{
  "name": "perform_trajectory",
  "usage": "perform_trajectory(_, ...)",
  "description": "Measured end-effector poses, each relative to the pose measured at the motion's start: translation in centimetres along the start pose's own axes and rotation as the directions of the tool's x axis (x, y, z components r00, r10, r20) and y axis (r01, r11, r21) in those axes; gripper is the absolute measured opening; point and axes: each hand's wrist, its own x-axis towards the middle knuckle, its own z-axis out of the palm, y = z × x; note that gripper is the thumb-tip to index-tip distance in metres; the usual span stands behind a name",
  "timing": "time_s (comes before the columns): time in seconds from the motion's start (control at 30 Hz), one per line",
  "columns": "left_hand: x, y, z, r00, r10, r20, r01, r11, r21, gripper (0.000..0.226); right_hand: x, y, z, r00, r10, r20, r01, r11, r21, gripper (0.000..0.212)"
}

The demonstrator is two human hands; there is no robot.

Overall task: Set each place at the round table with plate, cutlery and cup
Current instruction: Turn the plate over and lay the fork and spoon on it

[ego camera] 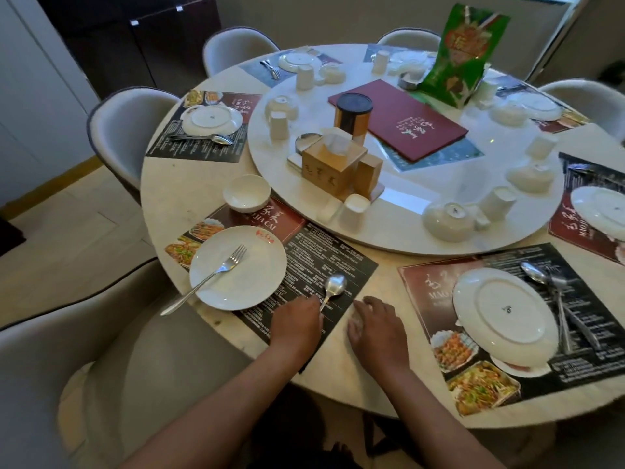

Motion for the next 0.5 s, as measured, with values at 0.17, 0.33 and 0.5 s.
perform_trajectory(0.17,0.0,0.4,0.7,0.999,-0.04,-0.003,0.04,0.998,-0.054,0.014,0.5,0.5,-0.5,0.999,-0.023,0.034,0.023,1.0,0.008,0.044)
perform_trajectory(0.33,-0.8,-0.5,-0.9,0.979,-0.161,-0.127,0.126,0.961,-0.247,0.013,1.7,-1.1,-1.1,0.999,-0.015,0.05,0.011,0.998,0.068,0.035)
perform_trajectory(0.5,-1.3,-5.5,-3.5,0.92,-0.291,-0.261,0.2,0.924,-0.327,0.02,3.6,-5.9,-1.2,0.992,0.027,0.126,-0.073,0.923,0.379,0.03)
